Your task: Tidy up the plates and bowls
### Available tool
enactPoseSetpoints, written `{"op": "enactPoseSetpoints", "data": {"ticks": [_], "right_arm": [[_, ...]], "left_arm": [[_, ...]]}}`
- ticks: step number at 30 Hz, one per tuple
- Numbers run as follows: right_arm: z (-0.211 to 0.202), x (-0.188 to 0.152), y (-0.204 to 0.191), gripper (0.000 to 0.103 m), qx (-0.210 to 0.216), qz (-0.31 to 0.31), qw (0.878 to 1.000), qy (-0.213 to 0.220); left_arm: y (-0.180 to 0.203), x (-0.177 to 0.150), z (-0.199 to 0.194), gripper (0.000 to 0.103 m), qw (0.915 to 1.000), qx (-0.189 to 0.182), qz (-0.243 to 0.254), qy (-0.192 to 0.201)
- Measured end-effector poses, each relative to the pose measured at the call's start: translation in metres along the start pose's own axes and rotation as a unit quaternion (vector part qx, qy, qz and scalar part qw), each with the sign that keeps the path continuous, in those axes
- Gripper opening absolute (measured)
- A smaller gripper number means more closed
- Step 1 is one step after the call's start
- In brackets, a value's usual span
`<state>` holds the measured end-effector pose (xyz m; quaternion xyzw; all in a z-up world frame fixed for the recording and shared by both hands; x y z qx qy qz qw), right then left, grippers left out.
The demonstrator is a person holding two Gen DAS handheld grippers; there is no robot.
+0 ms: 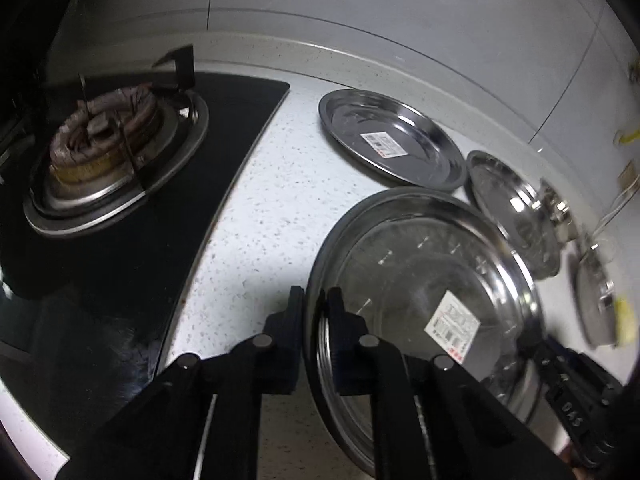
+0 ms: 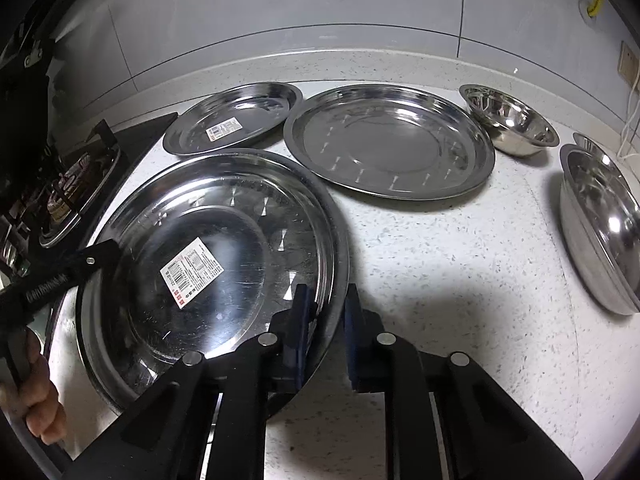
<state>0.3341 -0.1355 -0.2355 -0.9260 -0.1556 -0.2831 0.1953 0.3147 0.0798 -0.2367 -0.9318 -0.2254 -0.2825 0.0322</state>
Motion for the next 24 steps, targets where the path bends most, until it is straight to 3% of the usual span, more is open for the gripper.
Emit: {"op": "enactPoseSetpoints", "data": {"ticks": [3, 12, 24], "right_arm": [[-0.001, -0.001, -0.002, 0.013, 0.004, -0.003, 1.000, -0.005], [-0.014, -0.007, -0.005, 0.013, 0.004, -0.006, 1.000, -0.001], [-0.073, -0.024, -0.019, 0.013, 0.024, -0.008, 1.000, 0.002]], "left_arm": [[0.002, -0.004, -0.002, 0.011, 0.9996, 0.021, 0.017, 0.007], [0.001, -0.015, -0.023, 0.011, 0.9995, 0.020, 0.021, 0.016], [-0.002, -0.038, -0.104, 0.010, 0.9984, 0.039, 0.023, 0.034]]}}
Point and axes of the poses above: each gripper's, at about its wrist camera, not at the fingertips, and z roughly the way its jaws point, y to its right, x to its top, the point moved 7 cm from there along z, roughly the way its jaws point, and after that the axes turned 12 degrees about x, right-handed, at the moved point
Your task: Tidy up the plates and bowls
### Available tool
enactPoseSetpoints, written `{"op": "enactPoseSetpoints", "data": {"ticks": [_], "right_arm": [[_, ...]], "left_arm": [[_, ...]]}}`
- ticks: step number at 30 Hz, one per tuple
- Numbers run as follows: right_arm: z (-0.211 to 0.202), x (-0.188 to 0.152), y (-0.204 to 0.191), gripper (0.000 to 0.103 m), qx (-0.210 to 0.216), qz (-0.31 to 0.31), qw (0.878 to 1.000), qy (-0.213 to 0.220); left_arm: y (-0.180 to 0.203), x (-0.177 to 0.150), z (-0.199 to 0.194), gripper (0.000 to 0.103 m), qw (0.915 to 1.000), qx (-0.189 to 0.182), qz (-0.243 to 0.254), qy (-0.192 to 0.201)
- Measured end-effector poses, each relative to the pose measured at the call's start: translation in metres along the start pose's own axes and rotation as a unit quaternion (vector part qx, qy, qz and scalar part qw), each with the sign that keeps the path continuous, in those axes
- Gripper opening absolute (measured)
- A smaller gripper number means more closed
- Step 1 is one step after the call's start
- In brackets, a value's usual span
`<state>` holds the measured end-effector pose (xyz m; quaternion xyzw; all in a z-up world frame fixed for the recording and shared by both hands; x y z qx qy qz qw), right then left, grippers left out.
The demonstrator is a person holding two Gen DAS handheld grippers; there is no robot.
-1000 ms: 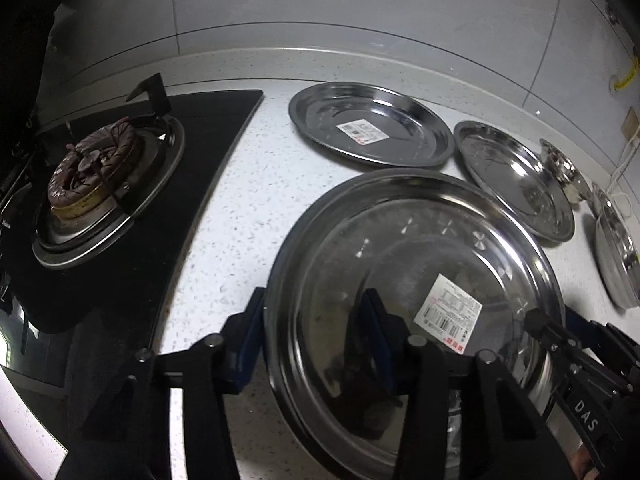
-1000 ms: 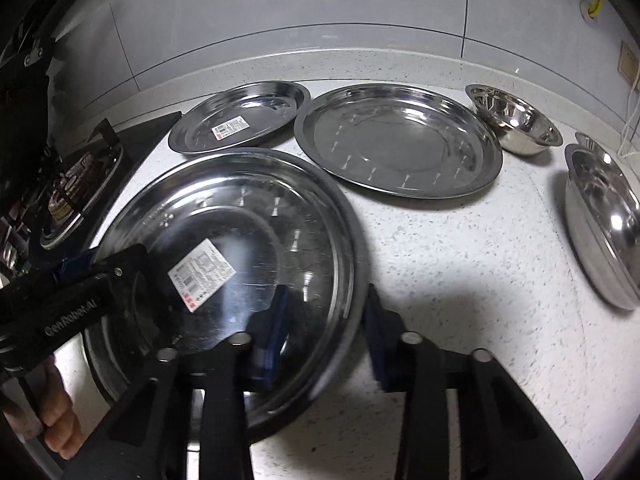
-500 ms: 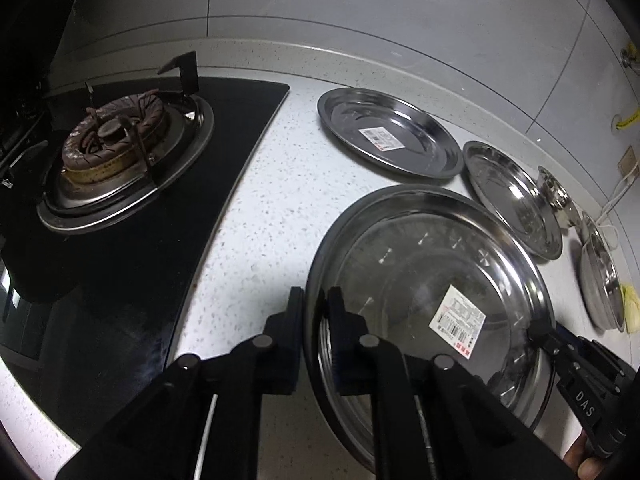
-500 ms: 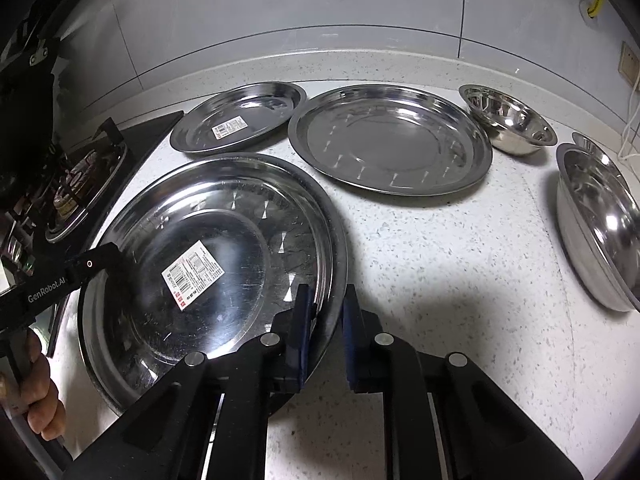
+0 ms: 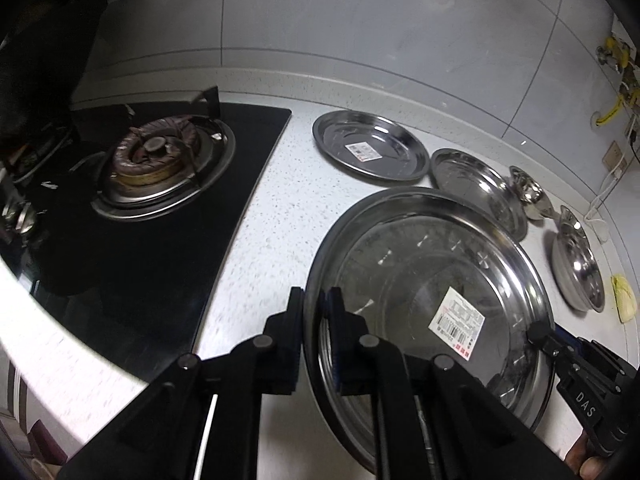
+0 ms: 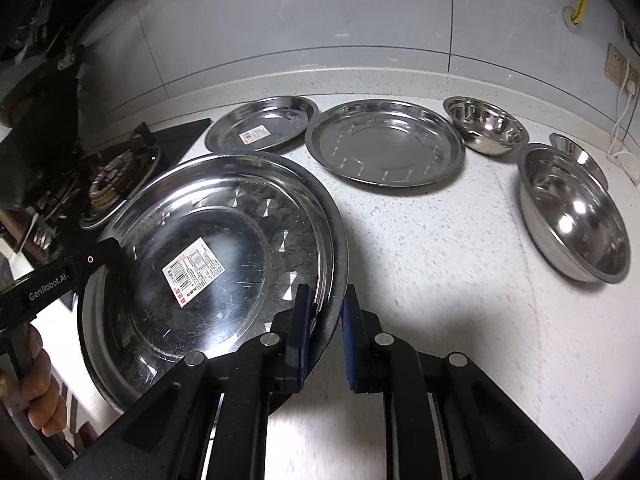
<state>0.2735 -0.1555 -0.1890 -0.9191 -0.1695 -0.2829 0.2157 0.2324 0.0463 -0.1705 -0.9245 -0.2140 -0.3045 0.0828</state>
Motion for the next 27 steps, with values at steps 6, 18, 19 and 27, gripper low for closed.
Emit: {"op": "enactPoseSetpoints", "data": {"ticks": [6, 18, 19, 27], "right_arm": [[-0.042, -0.006, -0.006, 0.013, 0.021, -0.004, 1.000, 0.006], [-0.107, -0.016, -0.010, 0.013, 0.044, -0.014, 0.999, 0.017], [-0.111, -0.018, -0.010, 0.013, 0.044, -0.014, 0.999, 0.020], [-0.128, -0.040, -0.013, 0.014, 0.027, 0.002, 1.000, 0.015]], "left_arm": [[0.001, -0.007, -0.053, 0.010, 0.9999, 0.009, 0.001, 0.010], [0.001, -0.023, -0.126, 0.010, 0.9995, 0.005, -0.013, 0.030], [0.001, -0.025, -0.129, 0.010, 0.9995, 0.003, -0.011, 0.030], [0.000, -0.042, -0.130, 0.010, 0.9988, -0.043, 0.007, 0.024]]}}
Point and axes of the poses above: each gripper's, at about its wrist camera, not at the fingertips, and z roughly the way its jaws point, y to its right, x to its top, the point moved 7 cm from there along z, roughly the way its jaws point, and after that the axes turned 12 degrees about x, right-handed, at the moved point
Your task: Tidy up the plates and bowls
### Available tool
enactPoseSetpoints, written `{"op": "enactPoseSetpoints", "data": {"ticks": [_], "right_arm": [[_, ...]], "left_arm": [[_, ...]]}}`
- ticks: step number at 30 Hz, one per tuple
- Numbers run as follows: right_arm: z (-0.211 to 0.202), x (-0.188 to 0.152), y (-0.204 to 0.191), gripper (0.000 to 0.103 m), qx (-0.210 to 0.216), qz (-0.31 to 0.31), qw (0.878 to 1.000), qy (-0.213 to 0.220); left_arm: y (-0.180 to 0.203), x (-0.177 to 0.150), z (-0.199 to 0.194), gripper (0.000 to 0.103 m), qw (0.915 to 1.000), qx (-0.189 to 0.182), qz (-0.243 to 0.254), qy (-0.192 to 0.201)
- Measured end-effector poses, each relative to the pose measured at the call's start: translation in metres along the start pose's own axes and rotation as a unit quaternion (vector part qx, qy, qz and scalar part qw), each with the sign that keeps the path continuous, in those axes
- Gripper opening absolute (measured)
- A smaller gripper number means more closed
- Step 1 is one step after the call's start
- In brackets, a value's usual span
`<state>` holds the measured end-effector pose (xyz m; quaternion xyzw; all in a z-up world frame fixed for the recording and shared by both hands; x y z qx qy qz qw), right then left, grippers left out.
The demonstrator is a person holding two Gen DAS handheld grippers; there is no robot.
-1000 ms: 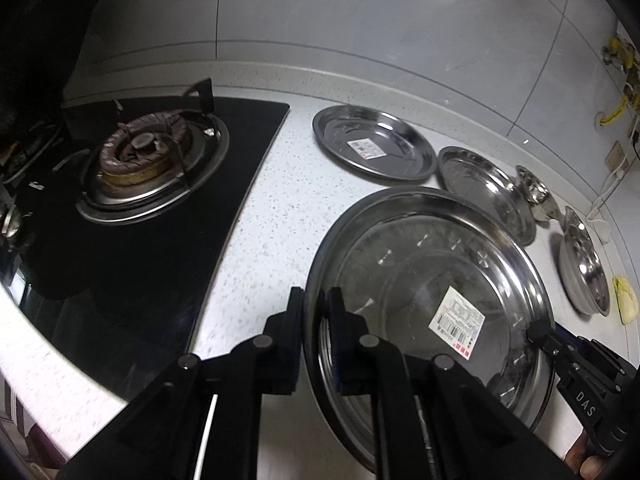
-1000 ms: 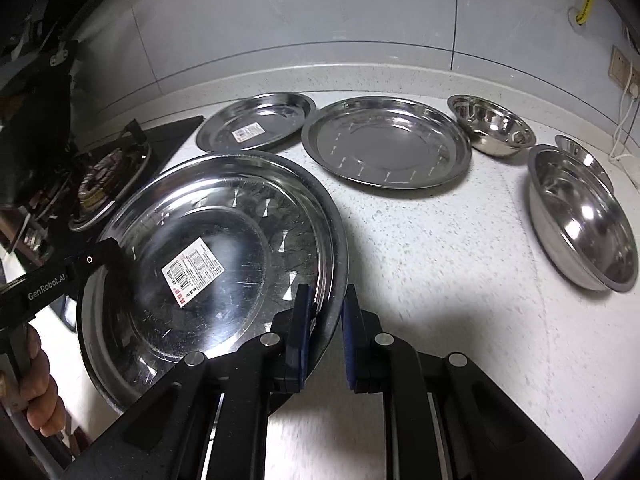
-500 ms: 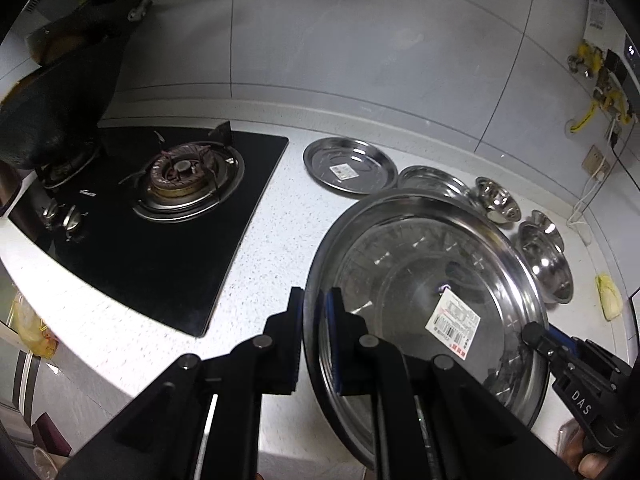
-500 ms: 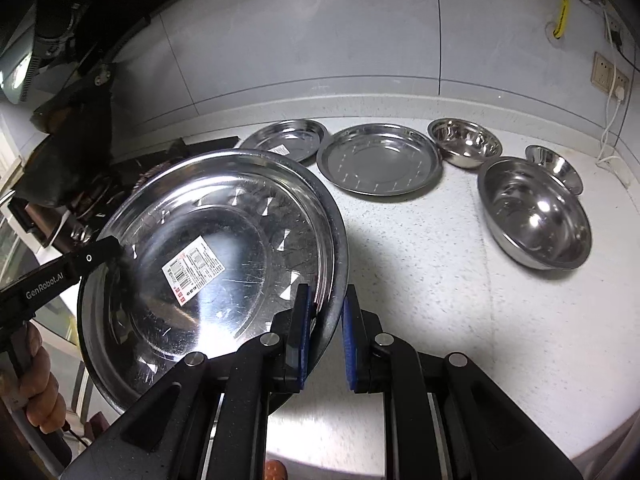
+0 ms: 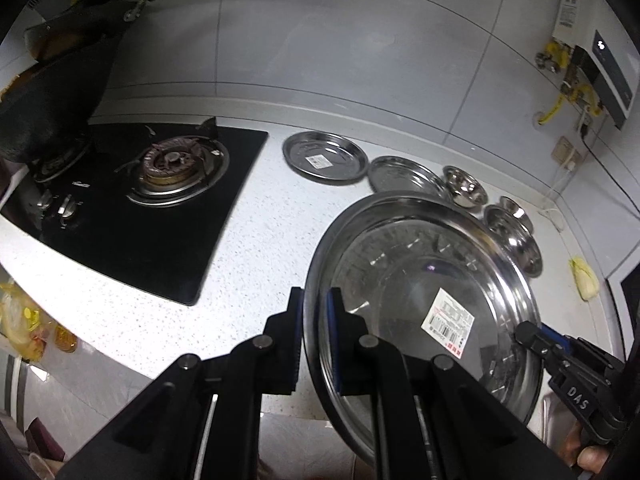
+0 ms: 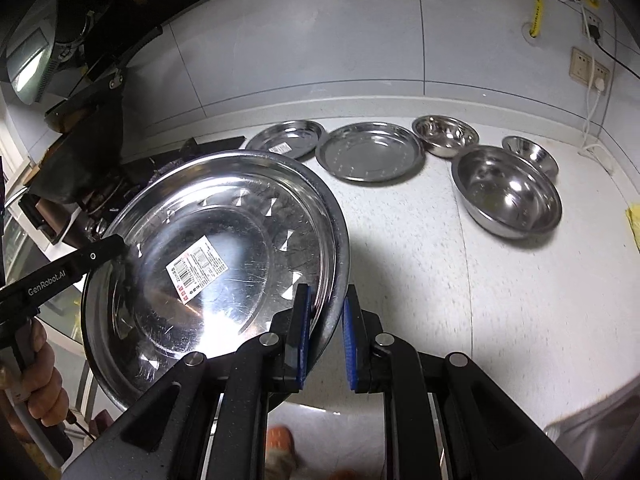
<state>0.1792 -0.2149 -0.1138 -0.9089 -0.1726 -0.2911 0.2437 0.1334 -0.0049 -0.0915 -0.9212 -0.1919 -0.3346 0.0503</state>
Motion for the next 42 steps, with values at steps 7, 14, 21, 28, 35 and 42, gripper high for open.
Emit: {"op": "enactPoseSetpoints", "data": {"ticks": [7, 14, 21, 28, 35, 42], "right_arm": [[0.009, -0.012, -0.009, 0.014, -0.033, 0.043, 0.998, -0.011], [0.024, -0.005, -0.022, 0.014, -0.068, 0.062, 0.996, -0.013], [0.035, 0.003, -0.030, 0.014, -0.088, 0.073, 0.993, -0.017], [0.045, 0.025, -0.025, 0.014, -0.066, 0.060, 0.996, -0.022], [0.054, 0.043, 0.004, 0.014, -0.039, 0.023, 0.998, -0.034], [0.072, 0.027, 0.024, 0.014, -0.009, 0.008, 0.998, -0.064]], "left_arm": [[-0.011, 0.007, 0.017, 0.010, 0.9980, -0.056, 0.028, -0.014], [-0.023, 0.028, 0.040, 0.010, 0.9948, -0.085, 0.052, -0.019], [-0.030, 0.043, 0.058, 0.010, 0.9933, -0.100, 0.048, -0.030], [-0.025, 0.065, 0.058, 0.010, 0.9954, -0.089, 0.030, -0.020], [-0.006, 0.062, 0.073, 0.010, 0.9983, -0.051, -0.014, -0.024], [0.001, 0.029, 0.086, 0.010, 0.9985, -0.018, -0.014, -0.049]]}}
Point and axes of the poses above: each gripper's, at about its wrist camera, not at the fingertips, and z roughly the way its jaws point, y to its right, x to its top, the point moved 7 cm from there along z, roughly the way its jaws point, and after that the axes turned 12 degrees about x, right-handed, at the moved point
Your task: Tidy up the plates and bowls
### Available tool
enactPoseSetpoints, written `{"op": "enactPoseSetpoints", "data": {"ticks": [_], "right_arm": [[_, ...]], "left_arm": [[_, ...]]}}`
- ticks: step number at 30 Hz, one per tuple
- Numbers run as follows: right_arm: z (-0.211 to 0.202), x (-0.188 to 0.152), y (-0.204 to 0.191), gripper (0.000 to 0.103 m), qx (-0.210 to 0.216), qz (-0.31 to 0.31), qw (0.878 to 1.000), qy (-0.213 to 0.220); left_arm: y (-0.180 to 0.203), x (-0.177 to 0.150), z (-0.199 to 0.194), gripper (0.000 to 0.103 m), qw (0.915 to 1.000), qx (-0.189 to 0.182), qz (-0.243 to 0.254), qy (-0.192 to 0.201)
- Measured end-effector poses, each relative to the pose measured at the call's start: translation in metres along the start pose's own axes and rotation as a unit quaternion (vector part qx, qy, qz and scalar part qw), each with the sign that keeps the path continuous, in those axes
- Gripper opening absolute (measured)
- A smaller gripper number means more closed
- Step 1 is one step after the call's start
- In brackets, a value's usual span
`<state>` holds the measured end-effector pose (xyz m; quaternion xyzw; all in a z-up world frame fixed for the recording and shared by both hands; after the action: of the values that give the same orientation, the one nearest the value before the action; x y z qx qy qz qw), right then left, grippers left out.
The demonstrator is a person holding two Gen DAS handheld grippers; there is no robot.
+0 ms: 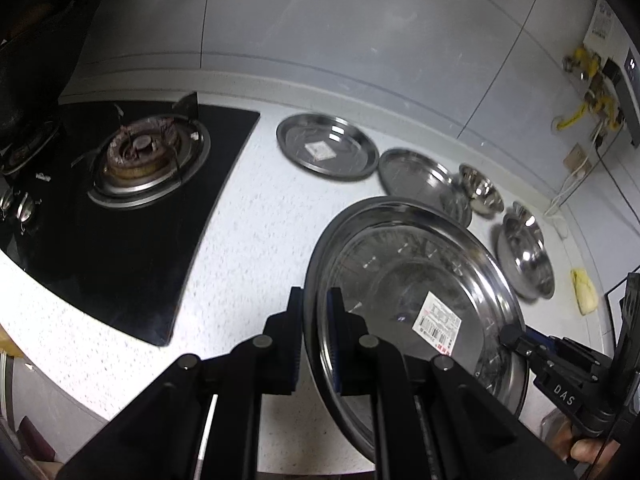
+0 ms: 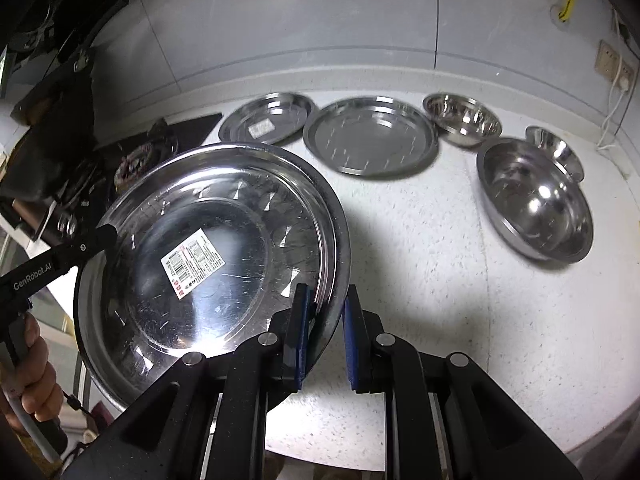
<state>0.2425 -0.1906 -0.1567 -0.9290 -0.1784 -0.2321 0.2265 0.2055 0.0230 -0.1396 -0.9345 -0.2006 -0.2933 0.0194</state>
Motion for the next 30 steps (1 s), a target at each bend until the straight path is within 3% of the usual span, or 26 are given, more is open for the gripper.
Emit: {"op": "enactPoseSetpoints", "data": {"ticks": [9, 16, 24, 30], "right_arm": [[0.042, -0.043, 0.005, 0.015, 0.004, 0.012, 0.999, -0.044], [0.062, -0.059, 0.007, 0.015, -0.005, 0.017, 0.998, -0.057], [0.064, -0.065, 0.000, 0.015, -0.006, 0.001, 0.998, -0.055], [0.057, -0.064, 0.001, 0.015, -0.001, 0.006, 0.999, -0.051]], "left_arm": [[-0.017, -0.044, 0.044, 0.010, 0.9986, 0.022, 0.016, -0.044], [-0.023, -0.059, 0.068, 0.010, 0.9973, 0.026, 0.029, -0.062], [-0.030, -0.058, 0.068, 0.010, 0.9974, 0.031, 0.036, -0.054], [-0.030, -0.052, 0.054, 0.012, 0.9979, 0.038, 0.049, -0.021]]}}
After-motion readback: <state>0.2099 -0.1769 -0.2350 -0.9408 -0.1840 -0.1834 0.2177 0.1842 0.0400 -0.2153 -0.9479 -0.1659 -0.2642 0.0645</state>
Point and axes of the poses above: each gripper's, at about its wrist camera, not at the fingertips, and z roughly the way its jaws point, y to its right, x to its top, the point moved 7 cm from there along z, roughly the way its jaws point, and after that the axes turned 12 degrees about x, right-handed, at the moved point
